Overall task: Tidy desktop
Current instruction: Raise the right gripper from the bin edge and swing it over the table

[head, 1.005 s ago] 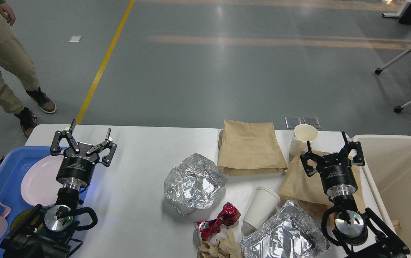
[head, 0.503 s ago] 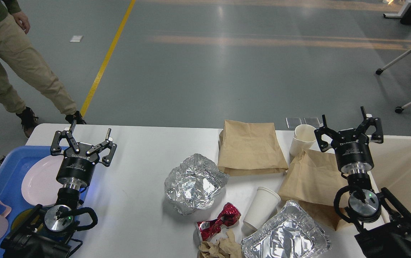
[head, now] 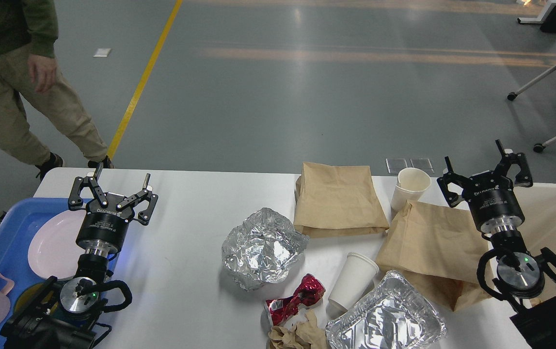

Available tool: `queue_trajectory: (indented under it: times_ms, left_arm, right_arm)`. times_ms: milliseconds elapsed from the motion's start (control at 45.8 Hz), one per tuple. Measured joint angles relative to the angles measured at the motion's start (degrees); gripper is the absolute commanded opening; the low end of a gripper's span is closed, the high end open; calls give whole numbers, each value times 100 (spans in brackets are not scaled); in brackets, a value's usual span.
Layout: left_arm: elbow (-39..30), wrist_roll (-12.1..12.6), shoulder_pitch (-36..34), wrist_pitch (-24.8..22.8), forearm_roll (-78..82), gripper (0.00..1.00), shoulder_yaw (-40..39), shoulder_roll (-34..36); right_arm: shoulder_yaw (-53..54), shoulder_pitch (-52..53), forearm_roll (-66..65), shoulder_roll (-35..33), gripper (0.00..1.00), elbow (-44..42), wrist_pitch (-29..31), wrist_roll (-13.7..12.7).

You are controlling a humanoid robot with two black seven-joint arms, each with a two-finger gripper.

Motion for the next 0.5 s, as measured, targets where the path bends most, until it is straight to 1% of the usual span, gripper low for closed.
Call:
queue_trajectory:
  times_ms: [153, 503]
  left_arm:
    - [0, 0, 0, -3, 0, 96, 0, 0]
    - [0, 0, 0, -4, 0, 96, 0, 0]
  right_arm:
    - [-208, -40, 42, -65, 100, -17, -52, -10]
    - [-236, -76, 46, 4, 100, 5, -72, -4]
